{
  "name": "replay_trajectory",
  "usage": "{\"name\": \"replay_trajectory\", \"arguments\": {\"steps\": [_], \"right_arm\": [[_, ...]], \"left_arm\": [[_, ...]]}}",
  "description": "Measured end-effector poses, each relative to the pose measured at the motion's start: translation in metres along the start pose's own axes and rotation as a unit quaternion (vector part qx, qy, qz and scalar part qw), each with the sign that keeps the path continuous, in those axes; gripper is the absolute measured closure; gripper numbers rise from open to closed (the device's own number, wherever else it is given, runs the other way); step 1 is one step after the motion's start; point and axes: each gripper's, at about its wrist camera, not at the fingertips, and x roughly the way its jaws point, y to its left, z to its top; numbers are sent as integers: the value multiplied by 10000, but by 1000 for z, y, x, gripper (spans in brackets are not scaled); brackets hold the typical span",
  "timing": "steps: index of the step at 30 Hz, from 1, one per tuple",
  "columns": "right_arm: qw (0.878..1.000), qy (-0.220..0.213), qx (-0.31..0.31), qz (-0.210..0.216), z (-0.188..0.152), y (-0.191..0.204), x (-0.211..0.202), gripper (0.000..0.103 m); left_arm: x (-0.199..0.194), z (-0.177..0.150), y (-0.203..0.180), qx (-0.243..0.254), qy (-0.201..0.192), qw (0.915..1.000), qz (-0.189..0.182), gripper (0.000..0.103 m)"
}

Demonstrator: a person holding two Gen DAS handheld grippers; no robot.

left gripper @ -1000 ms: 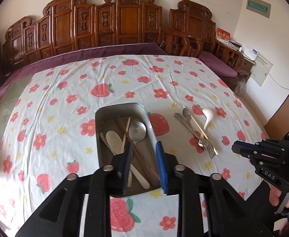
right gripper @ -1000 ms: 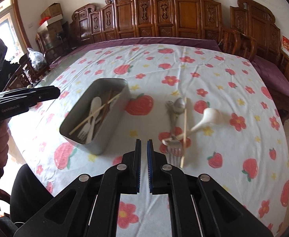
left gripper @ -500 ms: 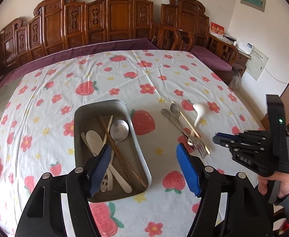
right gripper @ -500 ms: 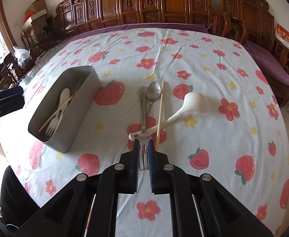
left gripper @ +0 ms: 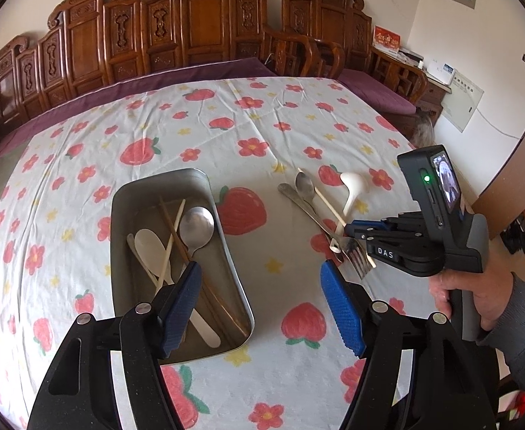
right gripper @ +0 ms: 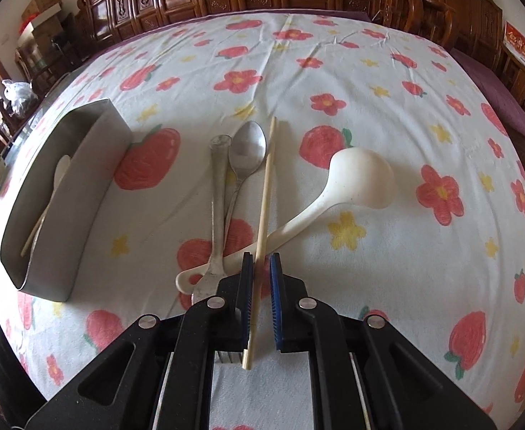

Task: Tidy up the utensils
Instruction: 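Reach the right tool to the chopstick beside the white ladle and grasp it, then lift the chopstick with the right tool while the left tool grasps the steel fork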

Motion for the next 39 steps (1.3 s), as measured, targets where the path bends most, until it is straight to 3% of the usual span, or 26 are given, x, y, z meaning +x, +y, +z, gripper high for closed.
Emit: {"name": "replay_trajectory", "arguments": {"steps": [10, 18, 28, 39], "right_arm": [[9999, 24, 140, 86, -2, -7, -1, 97], [9988, -276, 316, 245, -30, -23, -38, 97], [9967, -494, 548, 341, -74, -49, -75, 97], [9953, -650, 607, 384, -87, -68, -88, 97]], "left_arm": [[6, 1, -9, 42, 72, 10000, 17, 37], [20, 4, -25, 40, 176, 9998, -10, 37], [60, 9, -61, 46, 480, 9987, -180, 37], [105, 15, -98, -127, 915, 9949, -392, 41]]}}
